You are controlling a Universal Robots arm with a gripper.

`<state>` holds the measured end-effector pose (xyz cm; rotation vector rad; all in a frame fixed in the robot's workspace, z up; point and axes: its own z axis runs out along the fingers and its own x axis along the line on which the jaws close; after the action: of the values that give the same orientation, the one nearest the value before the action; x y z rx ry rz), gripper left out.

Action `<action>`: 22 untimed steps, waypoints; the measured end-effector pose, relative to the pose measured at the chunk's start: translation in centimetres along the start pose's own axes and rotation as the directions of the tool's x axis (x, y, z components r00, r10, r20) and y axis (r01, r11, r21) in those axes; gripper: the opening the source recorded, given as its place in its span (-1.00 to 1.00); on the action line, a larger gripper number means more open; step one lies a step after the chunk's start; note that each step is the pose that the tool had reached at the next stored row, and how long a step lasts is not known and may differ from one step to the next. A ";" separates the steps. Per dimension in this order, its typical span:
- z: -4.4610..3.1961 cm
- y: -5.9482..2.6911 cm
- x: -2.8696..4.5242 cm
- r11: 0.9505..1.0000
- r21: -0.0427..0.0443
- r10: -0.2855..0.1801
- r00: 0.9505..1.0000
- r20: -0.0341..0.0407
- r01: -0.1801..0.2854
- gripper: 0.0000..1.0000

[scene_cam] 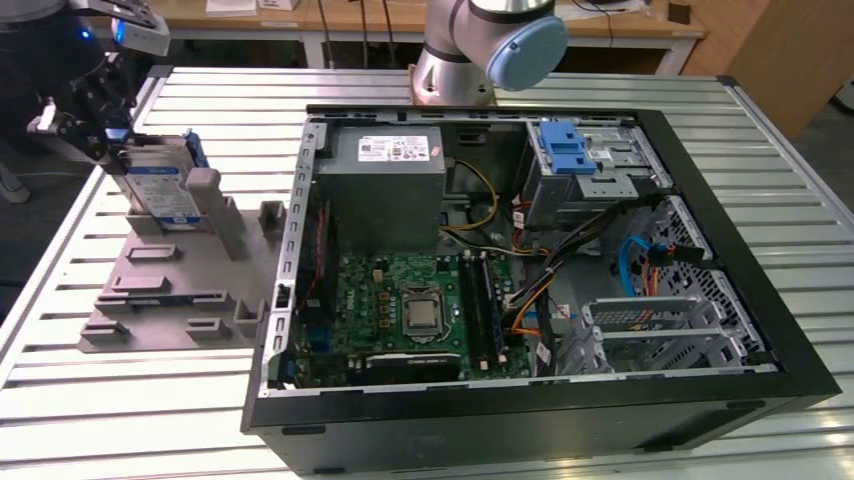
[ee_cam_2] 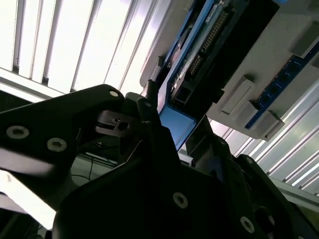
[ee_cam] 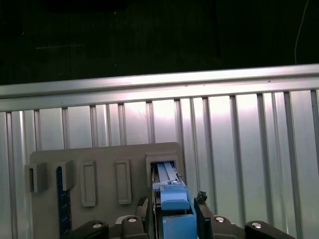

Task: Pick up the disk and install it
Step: 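Pick up the disk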

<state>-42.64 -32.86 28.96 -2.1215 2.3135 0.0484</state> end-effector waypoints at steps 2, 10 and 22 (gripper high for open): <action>0.00 0.00 0.00 1.000 0.000 -0.001 1.000 0.000 0.001 -0.22; 0.02 0.00 0.00 1.000 0.000 -0.019 1.000 0.000 0.019 -0.26; 0.01 0.02 0.05 0.998 -0.001 -0.059 0.998 -0.001 0.059 -0.11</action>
<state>-42.66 -32.91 28.95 -2.1890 2.2505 0.0482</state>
